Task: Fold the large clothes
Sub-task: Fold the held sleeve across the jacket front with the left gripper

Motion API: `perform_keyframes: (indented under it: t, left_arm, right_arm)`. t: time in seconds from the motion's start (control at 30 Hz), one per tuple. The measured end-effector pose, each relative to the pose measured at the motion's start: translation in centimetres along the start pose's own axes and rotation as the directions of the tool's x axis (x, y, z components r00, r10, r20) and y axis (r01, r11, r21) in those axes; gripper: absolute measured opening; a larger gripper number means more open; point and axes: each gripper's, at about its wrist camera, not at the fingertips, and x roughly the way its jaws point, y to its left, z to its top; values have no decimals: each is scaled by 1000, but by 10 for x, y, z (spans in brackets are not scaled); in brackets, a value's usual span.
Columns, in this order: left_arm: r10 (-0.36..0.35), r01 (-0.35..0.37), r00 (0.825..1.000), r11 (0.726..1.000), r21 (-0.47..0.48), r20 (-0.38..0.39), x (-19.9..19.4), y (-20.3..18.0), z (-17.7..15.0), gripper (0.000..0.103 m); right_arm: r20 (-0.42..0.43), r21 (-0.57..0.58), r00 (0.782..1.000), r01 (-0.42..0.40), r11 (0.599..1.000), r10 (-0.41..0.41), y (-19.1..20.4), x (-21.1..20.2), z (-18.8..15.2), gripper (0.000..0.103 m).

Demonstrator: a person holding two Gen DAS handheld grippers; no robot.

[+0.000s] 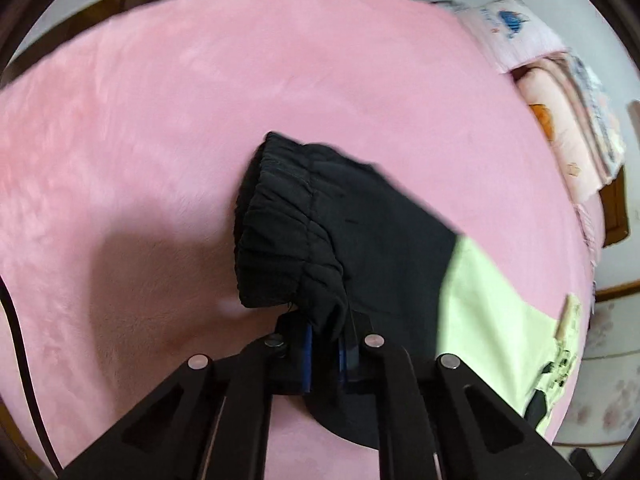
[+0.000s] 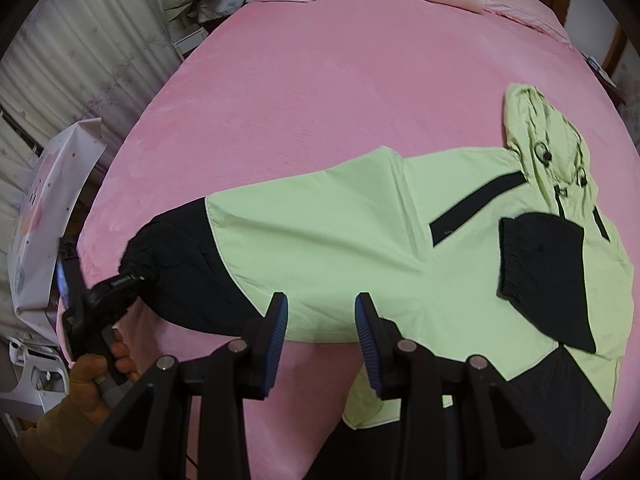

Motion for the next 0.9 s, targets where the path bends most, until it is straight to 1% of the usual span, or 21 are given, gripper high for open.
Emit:
perform_keyframes:
  t: [0.07,0.1,0.17,0.2,0.27,0.33,0.37,0.43,0.47,0.5,0.57,0.6,0.63,0.67,0.7,0.73,0.77,0.8,0.87,0.9]
  left_arm:
    - [-55,53,998,998,46,30,-23,-26,-3,6]
    - [-93,89,995,993,82,46,-37,-44,-6,6]
    - [-171,158,983,973,169,70,-67,-87,-15,6]
    - [-214,192,974,956,222,79,-82,-111,-22,6]
    - [-292,248,952,911,329,89,-109,-160,-41,6]
    - [-370,307,926,854,421,74,-129,-216,-60,6]
    - [-412,341,910,813,472,52,-140,-247,-76,6]
    - [-450,368,893,748,552,15,-146,-300,-114,7]
    - [-455,370,890,729,576,4,-144,-317,-130,7]
    - [-447,363,895,710,604,-13,-137,-343,-156,7]
    - [-426,364,903,691,624,-54,-118,-379,-196,8]
    - [-406,354,911,684,638,-69,-100,-399,-223,11]
    - [-382,337,921,684,647,-76,-86,-411,-240,17]
    - [-354,331,930,681,653,-103,-67,-422,-262,38]
    - [-321,345,933,682,644,-160,-43,-432,-283,58]
    - [-300,362,931,691,626,-208,-26,-435,-296,59]
    - [-282,381,924,704,599,-256,-8,-437,-311,59]
    - [-252,374,926,723,581,-282,7,-439,-321,59]
    - [-194,325,940,755,569,-280,20,-435,-337,59]
    - [-188,313,944,767,560,-270,16,-429,-339,60]
  right_arm:
    - [2,25,1000,-5,1000,5,-10,-4,-3,35]
    - [6,33,1000,-7,999,6,-14,-7,-4,35]
    - [23,50,1000,-3,999,2,-26,-15,-7,35]
    - [34,62,999,-1,998,-1,-35,-21,-9,35]
    - [59,89,998,0,996,-6,-54,-33,-13,35]
    - [97,128,995,9,992,-21,-83,-50,-20,35]
    - [114,148,993,16,989,-33,-99,-58,-24,35]
    - [134,182,990,28,983,-53,-129,-69,-32,35]
    - [144,202,988,30,979,-60,-148,-76,-38,35]
    - [153,221,986,31,975,-66,-169,-82,-44,35]
    - [157,241,984,49,969,-89,-206,-90,-56,35]
    - [156,248,982,66,966,-107,-224,-93,-63,35]
    - [153,253,981,81,964,-123,-243,-95,-69,35]
    - [146,256,980,96,962,-137,-261,-96,-75,35]
    - [131,258,980,111,960,-148,-279,-95,-80,35]
    - [106,261,982,125,957,-157,-299,-92,-87,35]
    - [89,266,983,133,955,-162,-313,-90,-90,35]
    - [72,270,984,138,953,-163,-330,-88,-96,35]
    - [63,274,985,135,952,-158,-351,-87,-103,35]
    - [64,271,986,129,954,-152,-360,-86,-106,35]
